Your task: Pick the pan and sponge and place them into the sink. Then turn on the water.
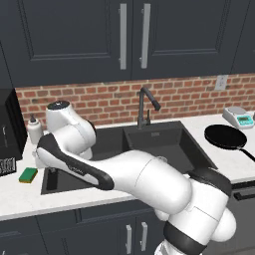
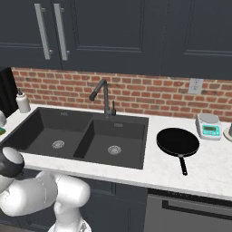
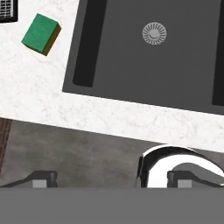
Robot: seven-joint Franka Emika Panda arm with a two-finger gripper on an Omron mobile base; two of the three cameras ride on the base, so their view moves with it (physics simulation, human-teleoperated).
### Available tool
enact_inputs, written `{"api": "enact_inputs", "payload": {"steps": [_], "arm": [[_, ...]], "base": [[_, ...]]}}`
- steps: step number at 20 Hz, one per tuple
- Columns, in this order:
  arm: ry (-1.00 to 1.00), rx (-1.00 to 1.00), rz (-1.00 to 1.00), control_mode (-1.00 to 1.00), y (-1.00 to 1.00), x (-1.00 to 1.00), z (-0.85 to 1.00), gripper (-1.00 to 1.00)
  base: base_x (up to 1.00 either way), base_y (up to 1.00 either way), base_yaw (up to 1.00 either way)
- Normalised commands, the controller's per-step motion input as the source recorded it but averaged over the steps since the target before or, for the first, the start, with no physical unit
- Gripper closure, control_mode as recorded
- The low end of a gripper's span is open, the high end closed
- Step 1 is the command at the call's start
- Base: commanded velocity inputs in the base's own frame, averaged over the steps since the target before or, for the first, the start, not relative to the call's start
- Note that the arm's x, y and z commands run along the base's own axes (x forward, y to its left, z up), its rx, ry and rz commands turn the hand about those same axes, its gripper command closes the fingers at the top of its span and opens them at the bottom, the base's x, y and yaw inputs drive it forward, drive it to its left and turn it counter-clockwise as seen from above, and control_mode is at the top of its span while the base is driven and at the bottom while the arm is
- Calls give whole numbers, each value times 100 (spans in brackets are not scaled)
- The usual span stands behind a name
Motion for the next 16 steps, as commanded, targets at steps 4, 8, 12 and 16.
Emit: {"api": "enact_inputs", "payload": {"steps": [4, 8, 12, 16], "arm": [[0, 0, 0, -100, 29, 70, -10, -100], [5, 0, 0, -100, 36, 31, 0, -100], [4, 4, 0, -100, 35, 4, -7, -100], [0, 5, 0, -100, 30, 3, -23, -100]], "base": [[0, 0, 0], [0, 0, 0], [0, 0, 0], [0, 0, 0]]}}
